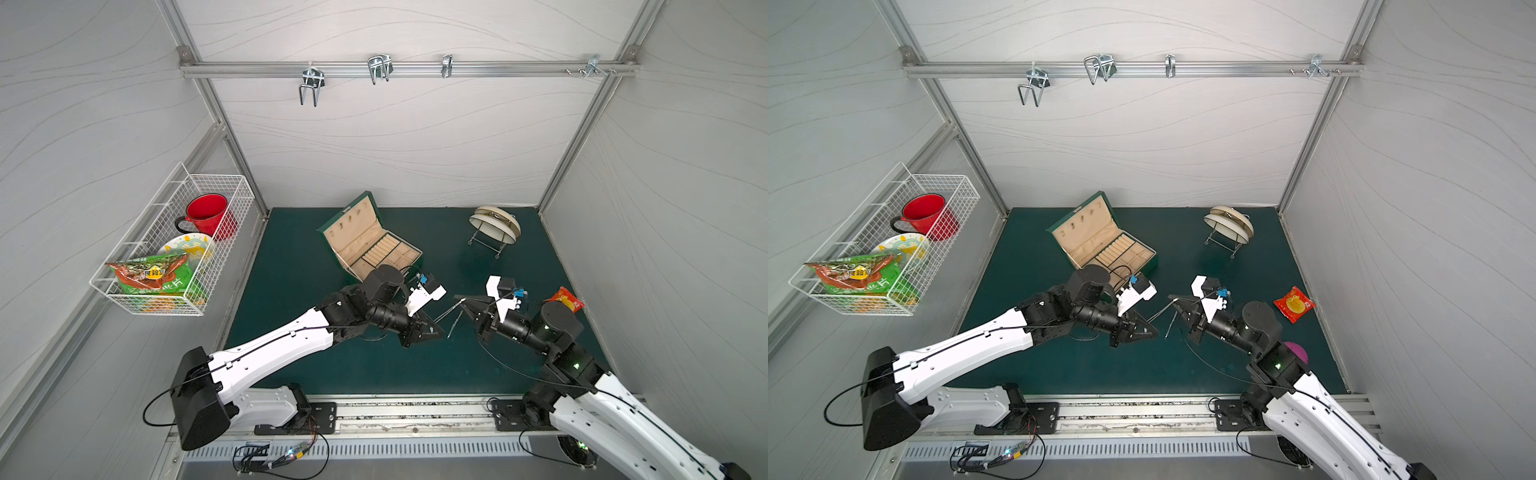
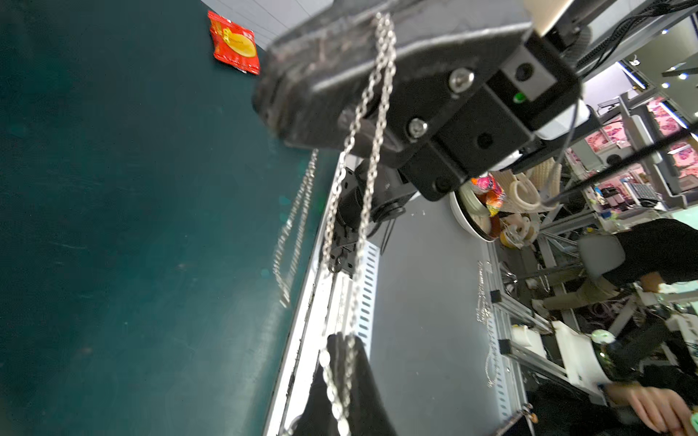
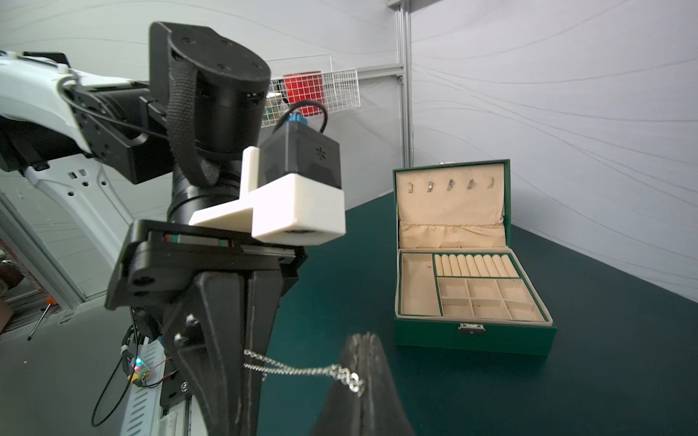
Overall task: Put jewelry chain into jewelry box
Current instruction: Pick up the necklace from the center of the board, then move the jewelry box to the center of the board.
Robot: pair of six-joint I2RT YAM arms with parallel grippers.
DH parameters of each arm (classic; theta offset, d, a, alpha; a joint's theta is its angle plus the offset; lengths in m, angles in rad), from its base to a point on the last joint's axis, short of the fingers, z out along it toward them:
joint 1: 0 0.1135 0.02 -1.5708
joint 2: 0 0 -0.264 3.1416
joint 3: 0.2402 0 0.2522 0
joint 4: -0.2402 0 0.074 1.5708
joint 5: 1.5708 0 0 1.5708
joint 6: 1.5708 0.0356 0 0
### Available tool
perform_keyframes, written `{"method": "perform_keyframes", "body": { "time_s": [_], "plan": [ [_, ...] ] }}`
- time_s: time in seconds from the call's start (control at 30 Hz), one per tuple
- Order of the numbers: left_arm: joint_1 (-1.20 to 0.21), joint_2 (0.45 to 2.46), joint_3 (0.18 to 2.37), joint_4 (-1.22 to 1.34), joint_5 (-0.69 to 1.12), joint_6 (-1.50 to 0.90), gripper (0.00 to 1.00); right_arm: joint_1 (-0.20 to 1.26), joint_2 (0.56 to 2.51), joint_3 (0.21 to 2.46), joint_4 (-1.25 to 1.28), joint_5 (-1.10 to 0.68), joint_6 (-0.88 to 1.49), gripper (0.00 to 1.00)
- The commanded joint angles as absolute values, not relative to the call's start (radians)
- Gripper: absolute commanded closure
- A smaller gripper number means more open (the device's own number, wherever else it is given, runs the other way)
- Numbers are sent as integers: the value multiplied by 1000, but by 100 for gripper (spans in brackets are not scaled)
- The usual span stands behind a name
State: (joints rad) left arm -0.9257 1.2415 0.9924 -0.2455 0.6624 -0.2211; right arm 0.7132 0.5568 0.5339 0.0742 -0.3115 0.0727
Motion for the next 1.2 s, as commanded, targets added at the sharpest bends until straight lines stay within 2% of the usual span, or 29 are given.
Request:
{"method": "perform_keyframes", "body": {
  "time_s": [0.0,0.03,0.13,0.2,0.23,0.3,0.37,0.53,0.67,0.87,0.97,1.03,1.17],
  "plan": [
    [-925,1272,962,-53,569,-206,97,711,590,574,-41,-285,35,100],
    [-919,1280,951,-47,550,-211,91,712,605,580,-52,-275,31,100],
    [-888,1276,905,-9,511,-264,62,712,647,589,-79,-219,12,100],
    [-857,1246,862,23,484,-309,38,712,672,585,-87,-162,5,100],
    [-843,1223,838,31,451,-330,22,712,684,580,-89,-130,4,100],
    [-806,1174,794,20,337,-388,9,712,701,573,-91,-69,2,100],
    [-738,1138,758,-54,156,-496,4,712,723,568,-96,-23,0,100],
    [-544,1215,749,-194,-61,-717,2,712,751,558,-89,12,8,100],
    [-445,1377,828,-228,-60,-797,2,712,763,551,-80,10,13,100],
    [-399,1588,925,-197,-72,-804,1,714,774,545,-66,-15,31,100],
    [-378,1675,957,-185,-59,-800,3,715,778,537,-57,-26,37,100],
    [-377,1708,982,-204,-60,-781,13,715,778,533,-57,-27,38,100],
    [-377,1705,957,-218,-51,-738,48,715,777,528,-59,-28,35,100]
  ]
}}
